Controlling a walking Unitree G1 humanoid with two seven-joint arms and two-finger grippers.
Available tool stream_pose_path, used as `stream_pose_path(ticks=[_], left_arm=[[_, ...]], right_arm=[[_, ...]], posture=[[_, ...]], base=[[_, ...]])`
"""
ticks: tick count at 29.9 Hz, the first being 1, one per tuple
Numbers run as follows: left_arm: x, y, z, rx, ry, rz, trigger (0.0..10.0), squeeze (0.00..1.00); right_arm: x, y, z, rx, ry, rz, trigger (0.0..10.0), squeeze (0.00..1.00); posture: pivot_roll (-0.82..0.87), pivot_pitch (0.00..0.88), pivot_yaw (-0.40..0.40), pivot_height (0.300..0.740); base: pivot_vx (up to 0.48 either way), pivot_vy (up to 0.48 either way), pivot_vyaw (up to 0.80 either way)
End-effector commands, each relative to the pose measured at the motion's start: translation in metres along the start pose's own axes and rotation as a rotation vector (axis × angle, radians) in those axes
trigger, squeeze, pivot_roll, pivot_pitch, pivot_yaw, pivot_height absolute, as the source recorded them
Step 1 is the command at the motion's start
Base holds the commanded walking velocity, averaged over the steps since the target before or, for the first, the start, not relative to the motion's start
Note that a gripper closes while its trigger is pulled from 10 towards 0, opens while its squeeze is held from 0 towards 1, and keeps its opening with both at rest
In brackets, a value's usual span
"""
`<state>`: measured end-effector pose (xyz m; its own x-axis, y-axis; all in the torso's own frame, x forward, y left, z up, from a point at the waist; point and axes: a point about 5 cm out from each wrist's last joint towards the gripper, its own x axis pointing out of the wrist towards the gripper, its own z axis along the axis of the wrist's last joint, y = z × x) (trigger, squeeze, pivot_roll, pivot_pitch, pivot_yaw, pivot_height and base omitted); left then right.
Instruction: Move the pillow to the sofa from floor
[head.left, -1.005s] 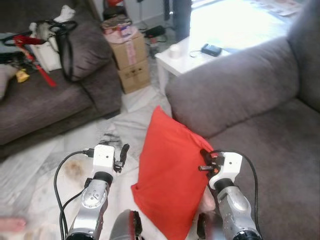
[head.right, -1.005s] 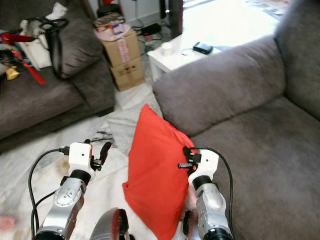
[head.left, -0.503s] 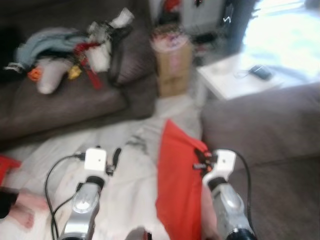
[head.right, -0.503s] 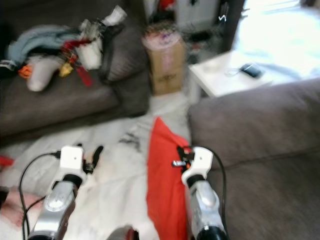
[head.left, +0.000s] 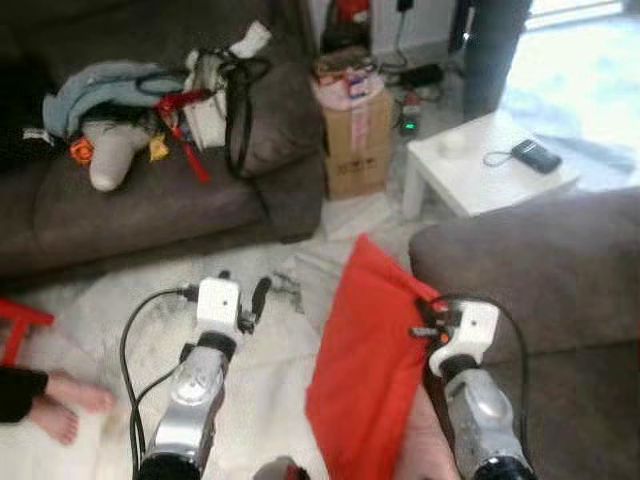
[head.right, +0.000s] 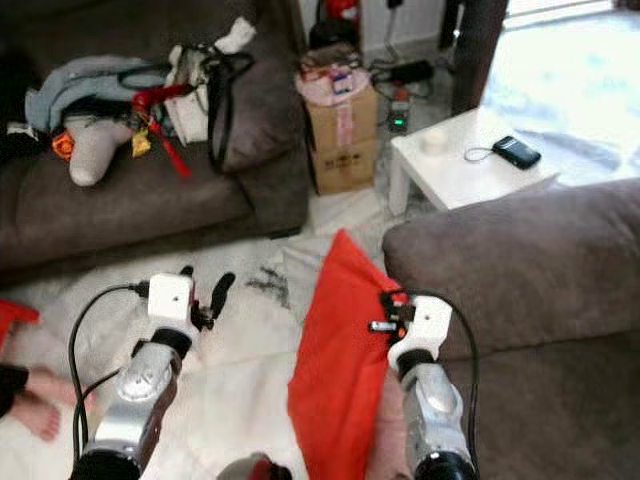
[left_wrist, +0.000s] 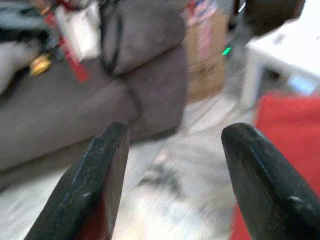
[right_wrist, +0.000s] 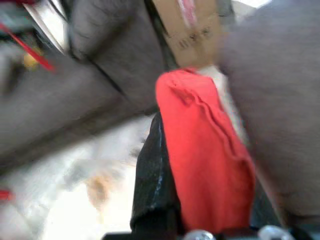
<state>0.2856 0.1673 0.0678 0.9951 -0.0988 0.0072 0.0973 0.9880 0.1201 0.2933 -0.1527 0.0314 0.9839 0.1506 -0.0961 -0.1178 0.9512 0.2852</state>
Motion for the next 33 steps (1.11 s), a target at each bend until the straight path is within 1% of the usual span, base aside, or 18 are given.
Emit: stream_pose_path(ticks=[1,4,9,25,33], left_arm=[[0.0031,0.0010,0.0036,-0.011,-0.009,0.005,10.0,0.00],[0.0028,0.0007,0.0039,-0.025,-0.015,0.010,10.0,0.00],[0.0027,-0.0007,0.0048,-0.015,-0.020,0.012,10.0,0.00],[0.0029,-0.0042,0.0056,-0.020,-0.027,0.008,10.0,0.00],[0.0023,-0.0051,0.0054,-0.021,-0.028,0.008,10.0,0.00]], right_arm=[[0.0093,0.0030,0.0260,-0.038,-0.123,0.026,10.0,0.00],[0.0095,0.0033,0.0259,-0.038,-0.123,0.024,10.0,0.00],[0.0094,0.0013,0.0262,-0.041,-0.121,0.017,10.0,0.00],[0.0103,-0.0042,0.0295,-0.053,-0.122,0.003,10.0,0.00],[0.0102,-0.0060,0.0301,-0.057,-0.121,0.000,10.0,0.00]], posture=[[-0.05,0.105,0.110,0.740],[-0.05,0.105,0.110,0.740],[-0.05,0.104,0.108,0.740],[-0.05,0.105,0.101,0.740],[-0.05,0.106,0.098,0.740]], base=[[0.000,0.000,0.00],[0.000,0.000,0.00],[0.000,0.000,0.00],[0.000,0.000,0.00],[-0.249,0.000,0.00]])
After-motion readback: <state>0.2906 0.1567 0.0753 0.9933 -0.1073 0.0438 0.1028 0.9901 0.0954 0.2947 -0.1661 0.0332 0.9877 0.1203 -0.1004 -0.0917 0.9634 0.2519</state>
